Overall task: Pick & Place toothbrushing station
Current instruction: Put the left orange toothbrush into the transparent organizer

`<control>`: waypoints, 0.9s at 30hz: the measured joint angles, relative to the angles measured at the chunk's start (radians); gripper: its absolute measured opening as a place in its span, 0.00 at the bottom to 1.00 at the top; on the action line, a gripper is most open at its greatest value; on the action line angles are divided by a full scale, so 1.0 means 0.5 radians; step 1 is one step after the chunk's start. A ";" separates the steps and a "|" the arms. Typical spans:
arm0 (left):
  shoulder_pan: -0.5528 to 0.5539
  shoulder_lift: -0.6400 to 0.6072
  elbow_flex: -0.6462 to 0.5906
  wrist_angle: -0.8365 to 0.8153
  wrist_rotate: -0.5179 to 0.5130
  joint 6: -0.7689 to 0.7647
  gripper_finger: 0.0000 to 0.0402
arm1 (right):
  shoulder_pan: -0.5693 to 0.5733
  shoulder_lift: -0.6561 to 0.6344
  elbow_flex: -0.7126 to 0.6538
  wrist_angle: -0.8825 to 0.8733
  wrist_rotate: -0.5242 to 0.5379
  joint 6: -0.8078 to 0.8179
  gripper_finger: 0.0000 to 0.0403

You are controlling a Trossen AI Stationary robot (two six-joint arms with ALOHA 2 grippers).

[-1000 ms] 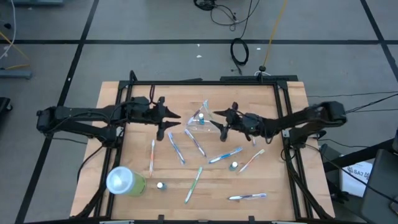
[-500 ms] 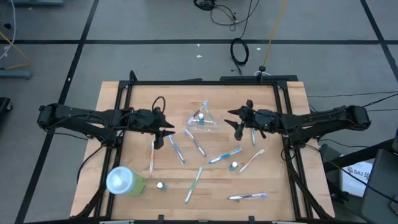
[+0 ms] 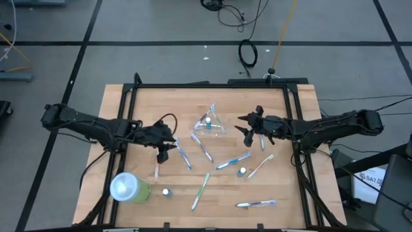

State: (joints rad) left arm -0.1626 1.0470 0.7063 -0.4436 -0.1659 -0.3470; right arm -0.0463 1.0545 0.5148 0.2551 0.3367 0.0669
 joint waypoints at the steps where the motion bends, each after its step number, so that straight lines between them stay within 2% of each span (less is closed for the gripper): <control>1: -0.017 -0.001 0.000 -0.007 0.007 -0.030 0.32 | 0.001 0.000 0.000 0.006 -0.001 0.000 0.49; 15: -0.168 0.057 0.000 -0.369 0.018 -0.610 0.32 | 0.004 0.000 0.000 0.029 -0.002 -0.001 0.49; 22: -0.172 0.108 0.001 -0.591 -0.029 -1.231 0.32 | 0.002 0.000 -0.001 0.215 -0.001 -0.122 0.49; 27: -0.093 0.165 0.001 -0.796 -0.106 -1.637 0.32 | 0.001 0.000 -0.002 0.430 -0.001 -0.128 0.49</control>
State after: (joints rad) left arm -0.2089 1.1296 0.7067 -0.8417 -0.2188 -1.1656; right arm -0.0459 1.0546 0.5140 0.4700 0.3363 0.0029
